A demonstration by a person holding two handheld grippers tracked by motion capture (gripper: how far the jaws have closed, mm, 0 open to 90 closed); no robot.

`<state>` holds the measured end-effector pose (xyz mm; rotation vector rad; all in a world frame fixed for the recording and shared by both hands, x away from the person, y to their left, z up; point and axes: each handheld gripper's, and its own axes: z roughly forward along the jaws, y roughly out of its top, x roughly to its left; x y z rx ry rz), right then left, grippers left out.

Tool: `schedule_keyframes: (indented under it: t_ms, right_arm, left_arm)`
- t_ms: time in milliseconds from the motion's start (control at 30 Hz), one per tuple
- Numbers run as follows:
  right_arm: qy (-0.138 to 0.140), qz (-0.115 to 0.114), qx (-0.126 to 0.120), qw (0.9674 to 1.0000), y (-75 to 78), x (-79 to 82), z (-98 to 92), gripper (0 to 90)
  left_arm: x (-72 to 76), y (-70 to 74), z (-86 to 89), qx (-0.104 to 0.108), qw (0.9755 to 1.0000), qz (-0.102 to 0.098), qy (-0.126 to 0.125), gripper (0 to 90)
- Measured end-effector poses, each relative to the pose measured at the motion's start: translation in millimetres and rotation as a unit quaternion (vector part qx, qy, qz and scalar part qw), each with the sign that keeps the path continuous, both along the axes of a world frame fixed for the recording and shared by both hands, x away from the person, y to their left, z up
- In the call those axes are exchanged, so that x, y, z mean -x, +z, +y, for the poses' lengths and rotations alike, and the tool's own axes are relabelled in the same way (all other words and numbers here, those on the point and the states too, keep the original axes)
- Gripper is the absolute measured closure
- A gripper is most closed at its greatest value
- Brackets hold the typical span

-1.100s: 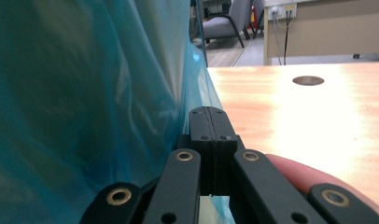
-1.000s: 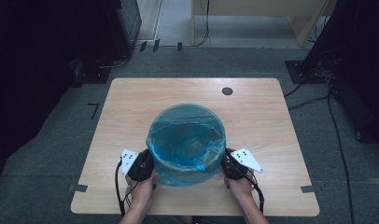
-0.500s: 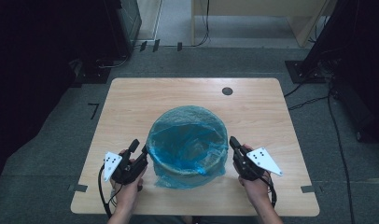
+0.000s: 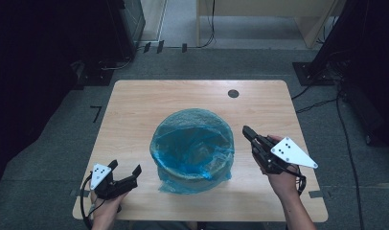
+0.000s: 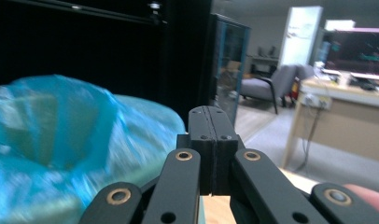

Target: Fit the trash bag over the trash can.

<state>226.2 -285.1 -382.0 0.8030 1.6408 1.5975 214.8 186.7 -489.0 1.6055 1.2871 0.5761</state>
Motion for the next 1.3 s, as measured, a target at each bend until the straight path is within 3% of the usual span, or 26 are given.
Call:
schedule_keyframes:
  t_ms: [167,300,367,400,600,700,767,867,933,1000,1033,1100,1167,1300]
  right_arm:
    - [0.045,-0.019,0.042,0.9979,17.5,1.1,10.4,90.0]
    - [0.100,-0.028,0.071,0.9921,27.2,-0.9,23.2,90.0]
    - [0.121,-0.028,0.073,0.9896,31.6,-2.6,27.2,90.0]
    - [0.139,-0.029,0.072,0.9872,35.2,-4.0,29.5,90.0]
    - [0.187,-0.035,0.092,0.9775,53.5,-11.1,41.8,90.0]
    - [0.220,-0.033,0.110,0.9688,62.6,-14.3,49.4,90.0]
    - [0.247,-0.029,0.129,0.9598,69.2,-17.1,56.0,90.0]
    - [0.288,-0.023,0.159,0.9440,76.9,-20.2,64.9,90.0]
    - [0.319,-0.020,0.186,0.9291,81.6,-22.0,72.4,90.0]
    - [0.351,-0.016,0.218,0.9105,85.6,-23.5,80.5,90.0]
    - [0.367,-0.013,0.240,0.8986,87.7,-24.3,85.8,90.0]
    - [0.389,-0.008,0.266,0.8819,90.5,-25.6,93.0,90.0]
    - [0.404,-0.004,0.291,0.8672,94.0,-28.2,102.0,90.0]
    - [0.426,0.007,0.322,0.8453,97.7,-32.7,114.8,90.0]
  left_arm:
    - [4.9,-5.9,7.7,-0.042,0.9987,0.025,0.009,0.0]
    - [2.8,-12.8,9.0,-0.073,0.9960,0.049,0.016,0.0]
    - [1.3,-16.4,8.5,-0.086,0.9944,0.060,0.014,0.0]
    - [0.7,-17.5,8.1,-0.089,0.9938,0.066,0.013,0.0]
    - [-2.3,-22.4,4.9,-0.101,0.9914,0.083,0.005,0.0]
    - [-3.0,-24.3,4.2,-0.107,0.9899,0.093,0.000,0.0]
    - [-3.3,-25.6,3.7,-0.108,0.9900,0.090,0.000,0.0]
    - [-4.0,-27.7,1.9,-0.116,0.9888,0.094,-0.002,0.0]
    - [-4.5,-28.7,-0.6,-0.122,0.9872,0.103,-0.007,0.0]
    - [-5.8,-29.3,-1.3,-0.122,0.9863,0.110,-0.010,0.0]
    - [-6.5,-29.5,-1.4,-0.124,0.9857,0.114,-0.010,0.0]
    - [-7.9,-30.3,-2.8,-0.129,0.9838,0.124,-0.009,0.0]
    - [-8.1,-30.5,-3.8,-0.137,0.9827,0.124,-0.010,0.0]
    - [-8.2,-30.6,-4.7,-0.141,0.9822,0.125,-0.008,0.0]
